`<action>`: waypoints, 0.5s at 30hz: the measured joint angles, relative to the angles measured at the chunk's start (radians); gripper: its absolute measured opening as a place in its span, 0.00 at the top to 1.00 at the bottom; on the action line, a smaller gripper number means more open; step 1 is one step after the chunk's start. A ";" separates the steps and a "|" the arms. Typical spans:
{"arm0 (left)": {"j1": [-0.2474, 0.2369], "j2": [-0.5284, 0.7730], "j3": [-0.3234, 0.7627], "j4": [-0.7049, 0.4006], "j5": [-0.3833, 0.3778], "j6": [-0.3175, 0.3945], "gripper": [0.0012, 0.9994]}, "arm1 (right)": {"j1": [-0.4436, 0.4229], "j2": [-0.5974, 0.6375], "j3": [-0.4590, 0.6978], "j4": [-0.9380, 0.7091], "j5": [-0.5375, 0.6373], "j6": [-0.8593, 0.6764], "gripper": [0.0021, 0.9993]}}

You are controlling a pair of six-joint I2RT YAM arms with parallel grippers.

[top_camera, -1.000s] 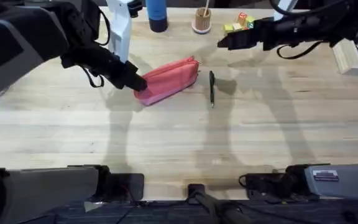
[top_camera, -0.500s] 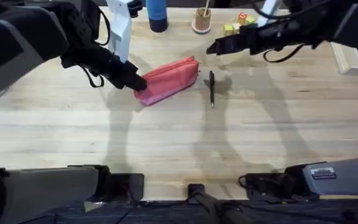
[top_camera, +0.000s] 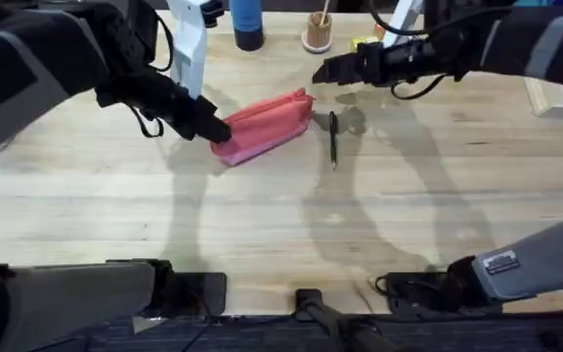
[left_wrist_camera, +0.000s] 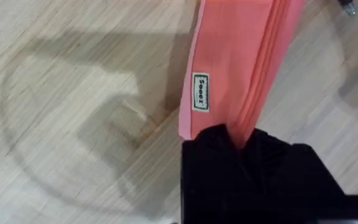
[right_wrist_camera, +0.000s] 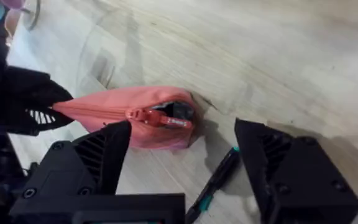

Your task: Unzip the bag, pick up the pens from the table one at a time and place them inside, then zip the bag closed.

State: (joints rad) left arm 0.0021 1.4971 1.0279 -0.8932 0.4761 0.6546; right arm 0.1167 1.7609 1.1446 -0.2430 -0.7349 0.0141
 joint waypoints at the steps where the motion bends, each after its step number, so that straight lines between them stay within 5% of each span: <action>1: 0.000 0.000 0.000 0.000 0.000 0.000 0.96 | 0.001 0.012 0.000 0.001 0.000 0.016 0.00; 15: 0.000 0.000 0.000 0.000 0.000 0.000 0.96 | 0.083 0.063 0.000 0.027 -0.007 0.114 0.00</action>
State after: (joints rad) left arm 0.0021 1.4971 1.0279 -0.8932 0.4762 0.6547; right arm 0.1996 1.8241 1.1446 -0.2163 -0.7417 0.1277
